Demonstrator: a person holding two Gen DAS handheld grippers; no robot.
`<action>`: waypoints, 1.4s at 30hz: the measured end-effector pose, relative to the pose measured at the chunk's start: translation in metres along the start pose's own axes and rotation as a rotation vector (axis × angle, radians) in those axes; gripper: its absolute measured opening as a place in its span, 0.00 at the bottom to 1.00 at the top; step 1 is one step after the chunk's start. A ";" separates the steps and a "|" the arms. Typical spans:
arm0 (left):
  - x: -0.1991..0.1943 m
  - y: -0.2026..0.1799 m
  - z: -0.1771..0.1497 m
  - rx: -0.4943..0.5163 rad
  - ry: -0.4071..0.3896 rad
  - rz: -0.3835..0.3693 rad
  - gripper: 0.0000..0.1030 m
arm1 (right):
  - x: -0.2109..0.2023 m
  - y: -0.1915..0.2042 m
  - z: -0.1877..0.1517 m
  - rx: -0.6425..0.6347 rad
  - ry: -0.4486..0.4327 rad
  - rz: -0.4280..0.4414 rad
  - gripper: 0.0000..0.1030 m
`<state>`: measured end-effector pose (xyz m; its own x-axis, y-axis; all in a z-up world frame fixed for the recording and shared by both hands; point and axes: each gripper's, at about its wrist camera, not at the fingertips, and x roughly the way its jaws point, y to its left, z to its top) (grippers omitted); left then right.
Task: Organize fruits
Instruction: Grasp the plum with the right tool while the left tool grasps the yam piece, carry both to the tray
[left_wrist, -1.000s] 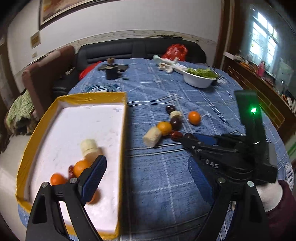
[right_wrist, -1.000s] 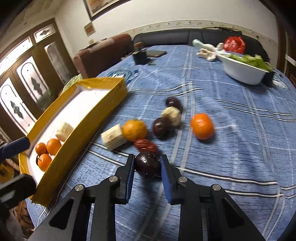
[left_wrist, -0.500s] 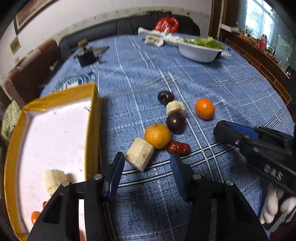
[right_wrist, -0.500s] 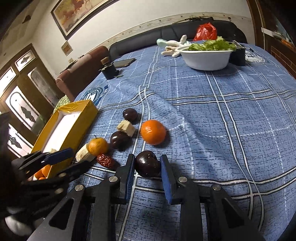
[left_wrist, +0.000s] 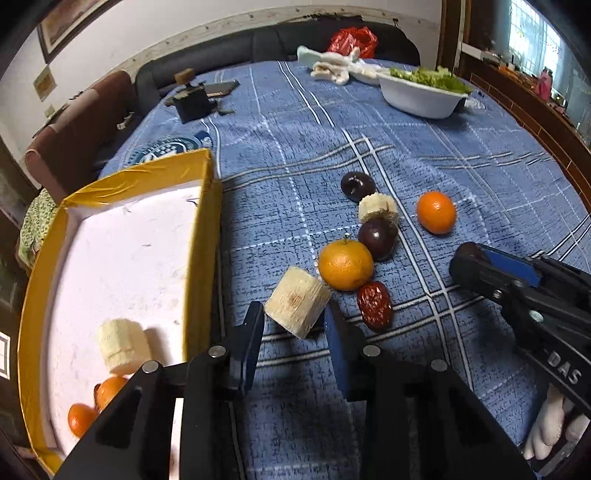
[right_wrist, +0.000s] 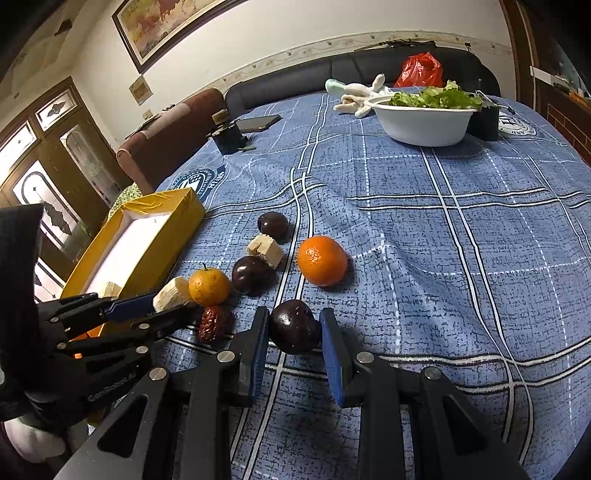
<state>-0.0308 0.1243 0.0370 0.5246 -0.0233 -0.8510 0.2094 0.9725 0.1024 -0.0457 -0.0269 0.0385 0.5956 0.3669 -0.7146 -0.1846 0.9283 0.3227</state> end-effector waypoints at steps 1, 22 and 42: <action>-0.008 0.000 -0.002 -0.010 -0.018 -0.008 0.32 | -0.001 0.000 0.000 0.001 -0.003 0.002 0.30; -0.087 0.028 -0.052 -0.206 -0.190 -0.017 0.32 | -0.008 0.035 -0.012 -0.222 -0.122 -0.255 0.29; -0.094 0.166 -0.110 -0.493 -0.202 0.070 0.32 | -0.032 0.098 -0.012 -0.258 -0.068 -0.038 0.30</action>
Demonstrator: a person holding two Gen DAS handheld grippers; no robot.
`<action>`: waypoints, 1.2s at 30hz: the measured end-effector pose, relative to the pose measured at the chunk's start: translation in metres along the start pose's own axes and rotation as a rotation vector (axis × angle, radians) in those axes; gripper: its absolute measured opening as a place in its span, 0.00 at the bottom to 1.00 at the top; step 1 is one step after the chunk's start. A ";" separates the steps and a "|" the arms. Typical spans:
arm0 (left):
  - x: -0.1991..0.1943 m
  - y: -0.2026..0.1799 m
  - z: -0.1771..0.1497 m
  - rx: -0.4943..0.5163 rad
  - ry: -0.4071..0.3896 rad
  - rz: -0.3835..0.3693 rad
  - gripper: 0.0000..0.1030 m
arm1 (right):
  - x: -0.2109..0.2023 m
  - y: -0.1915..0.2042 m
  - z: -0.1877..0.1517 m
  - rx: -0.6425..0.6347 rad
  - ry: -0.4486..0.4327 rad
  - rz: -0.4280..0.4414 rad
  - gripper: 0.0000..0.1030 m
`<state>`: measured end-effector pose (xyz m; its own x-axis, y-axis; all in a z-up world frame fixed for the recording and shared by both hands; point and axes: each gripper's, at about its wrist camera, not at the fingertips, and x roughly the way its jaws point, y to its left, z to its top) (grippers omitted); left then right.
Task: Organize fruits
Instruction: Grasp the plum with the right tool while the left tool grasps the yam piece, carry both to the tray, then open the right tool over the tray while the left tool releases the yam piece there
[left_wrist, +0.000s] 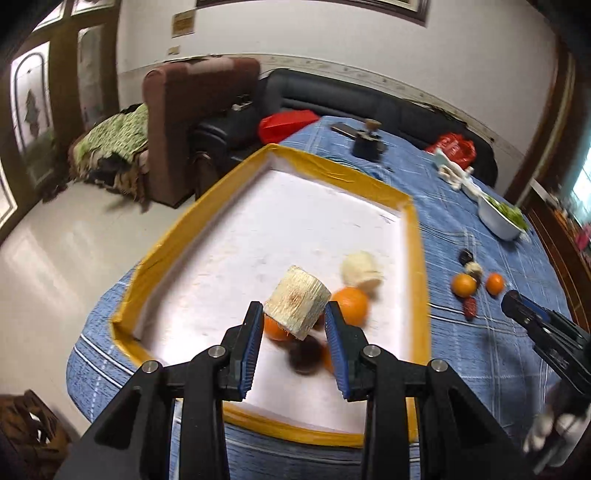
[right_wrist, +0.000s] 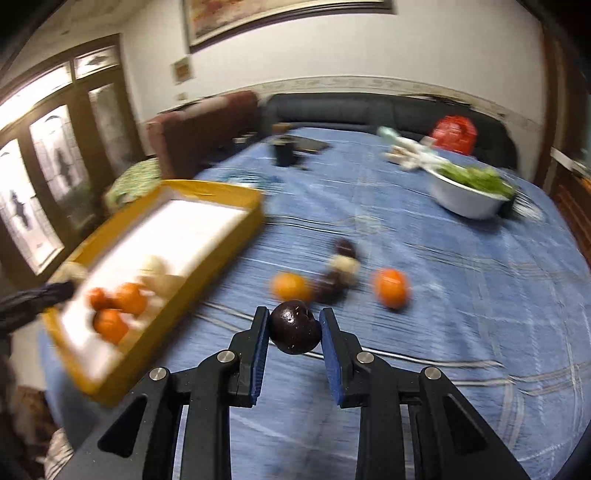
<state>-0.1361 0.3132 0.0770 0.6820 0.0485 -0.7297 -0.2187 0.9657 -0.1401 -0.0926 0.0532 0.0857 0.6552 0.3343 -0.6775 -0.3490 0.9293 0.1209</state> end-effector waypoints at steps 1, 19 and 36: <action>0.000 0.004 0.001 -0.002 0.000 0.004 0.32 | 0.001 0.014 0.006 -0.013 0.013 0.053 0.30; 0.086 0.033 0.053 -0.005 0.168 0.006 0.32 | 0.079 0.125 0.015 -0.113 0.200 0.191 0.30; 0.006 0.011 0.032 -0.001 -0.024 0.070 0.77 | 0.065 0.126 0.004 -0.138 0.144 0.207 0.40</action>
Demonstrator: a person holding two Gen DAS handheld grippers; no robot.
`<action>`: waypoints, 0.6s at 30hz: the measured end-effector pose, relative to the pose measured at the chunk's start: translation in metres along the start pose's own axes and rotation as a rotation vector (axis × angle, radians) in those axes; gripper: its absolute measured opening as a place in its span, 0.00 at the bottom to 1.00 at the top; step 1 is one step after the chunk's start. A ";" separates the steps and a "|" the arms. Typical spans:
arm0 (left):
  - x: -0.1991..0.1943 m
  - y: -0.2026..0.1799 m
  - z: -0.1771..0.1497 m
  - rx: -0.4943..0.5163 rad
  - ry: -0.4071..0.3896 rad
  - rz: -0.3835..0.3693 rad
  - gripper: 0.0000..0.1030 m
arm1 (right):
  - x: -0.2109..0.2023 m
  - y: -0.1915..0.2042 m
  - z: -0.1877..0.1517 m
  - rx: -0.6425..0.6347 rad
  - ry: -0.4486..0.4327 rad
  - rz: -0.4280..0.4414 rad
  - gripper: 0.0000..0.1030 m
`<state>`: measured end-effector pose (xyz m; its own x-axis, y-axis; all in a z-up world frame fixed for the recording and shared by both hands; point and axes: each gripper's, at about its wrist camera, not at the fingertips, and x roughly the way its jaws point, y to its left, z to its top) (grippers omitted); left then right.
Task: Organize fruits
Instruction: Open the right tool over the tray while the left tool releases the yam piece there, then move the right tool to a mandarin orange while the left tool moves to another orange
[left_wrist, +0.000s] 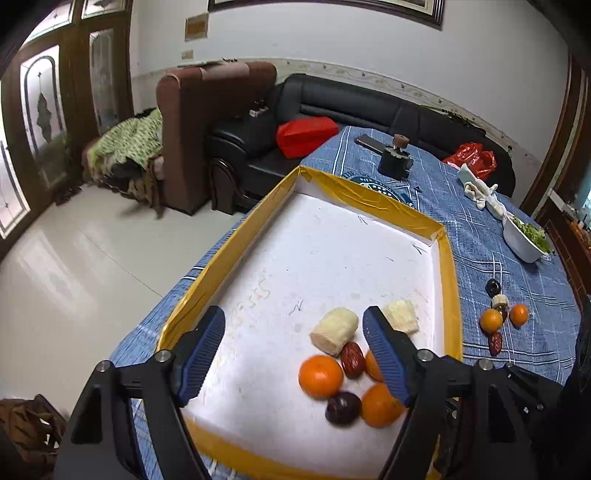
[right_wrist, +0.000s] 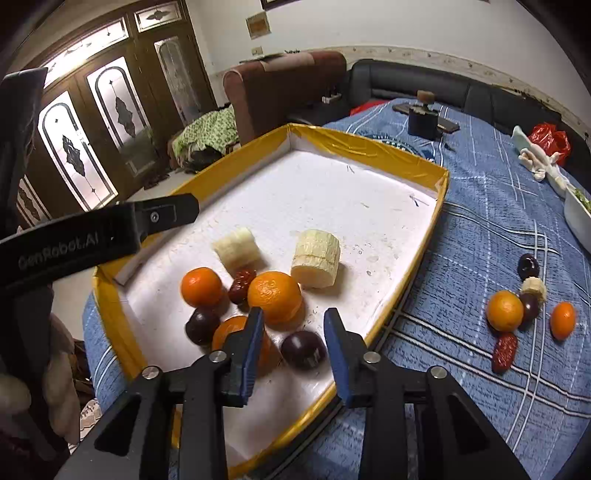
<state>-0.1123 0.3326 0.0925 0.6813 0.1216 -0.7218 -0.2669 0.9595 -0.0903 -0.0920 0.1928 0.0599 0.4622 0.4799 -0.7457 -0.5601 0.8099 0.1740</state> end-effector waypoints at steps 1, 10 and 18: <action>-0.003 -0.001 -0.001 0.000 -0.004 0.005 0.81 | -0.006 0.000 -0.002 0.002 -0.014 0.006 0.43; -0.037 -0.032 -0.022 0.051 -0.040 0.047 0.83 | -0.045 -0.013 -0.030 0.090 -0.097 0.025 0.49; -0.056 -0.065 -0.033 0.135 -0.080 0.050 0.83 | -0.070 -0.041 -0.059 0.208 -0.127 0.019 0.50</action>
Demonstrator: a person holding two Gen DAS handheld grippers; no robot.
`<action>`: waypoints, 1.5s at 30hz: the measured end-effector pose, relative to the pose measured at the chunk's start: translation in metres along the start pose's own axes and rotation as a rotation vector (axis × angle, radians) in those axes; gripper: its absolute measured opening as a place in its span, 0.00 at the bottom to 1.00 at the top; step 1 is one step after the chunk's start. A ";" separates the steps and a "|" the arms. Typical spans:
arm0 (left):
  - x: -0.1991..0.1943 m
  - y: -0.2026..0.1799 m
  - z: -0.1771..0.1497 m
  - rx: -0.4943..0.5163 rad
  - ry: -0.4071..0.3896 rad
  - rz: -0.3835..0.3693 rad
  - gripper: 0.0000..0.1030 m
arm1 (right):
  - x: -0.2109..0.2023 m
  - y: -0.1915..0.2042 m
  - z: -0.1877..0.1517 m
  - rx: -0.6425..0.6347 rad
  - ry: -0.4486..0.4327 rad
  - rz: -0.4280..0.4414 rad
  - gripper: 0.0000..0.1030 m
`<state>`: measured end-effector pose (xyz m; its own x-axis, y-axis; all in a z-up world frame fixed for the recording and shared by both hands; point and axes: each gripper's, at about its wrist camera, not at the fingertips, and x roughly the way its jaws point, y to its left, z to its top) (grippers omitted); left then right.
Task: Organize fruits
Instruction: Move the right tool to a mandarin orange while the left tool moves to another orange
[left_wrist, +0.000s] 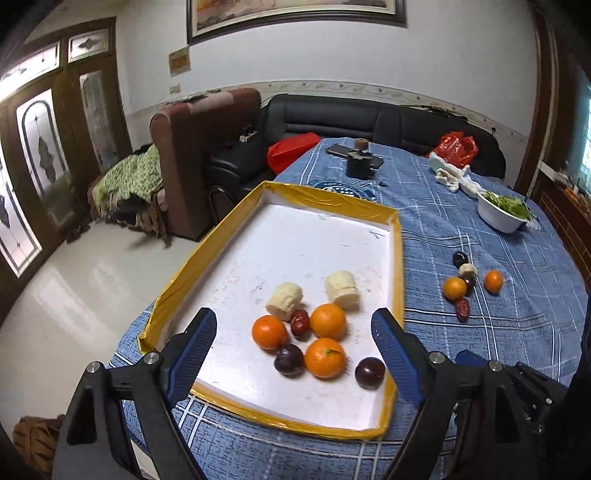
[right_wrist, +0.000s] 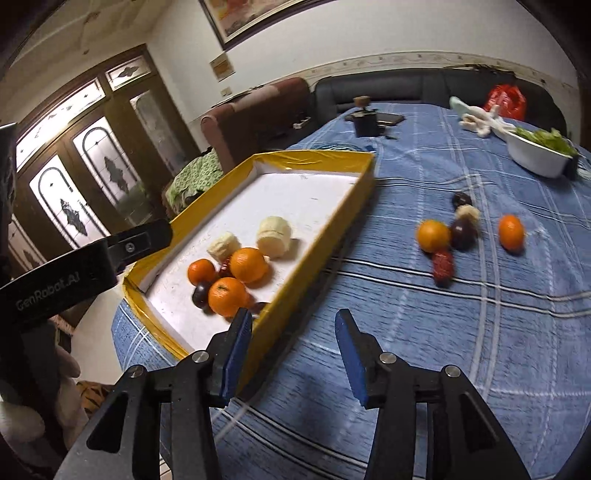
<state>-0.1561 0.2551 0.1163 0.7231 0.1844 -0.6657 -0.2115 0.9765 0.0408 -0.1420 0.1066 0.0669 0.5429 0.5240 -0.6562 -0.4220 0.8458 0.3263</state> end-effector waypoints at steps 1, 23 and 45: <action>-0.002 -0.002 -0.001 0.008 -0.003 0.001 0.83 | -0.003 -0.003 -0.001 0.006 -0.004 -0.007 0.50; -0.009 -0.033 -0.009 0.077 0.021 -0.050 0.83 | -0.026 -0.059 -0.017 0.154 -0.023 -0.032 0.53; 0.020 -0.040 -0.013 0.064 0.084 -0.167 0.83 | 0.002 -0.165 0.059 0.156 -0.009 -0.286 0.53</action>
<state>-0.1415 0.2181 0.0917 0.6869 0.0121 -0.7267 -0.0490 0.9984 -0.0296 -0.0282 -0.0255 0.0523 0.6300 0.2628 -0.7308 -0.1351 0.9637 0.2301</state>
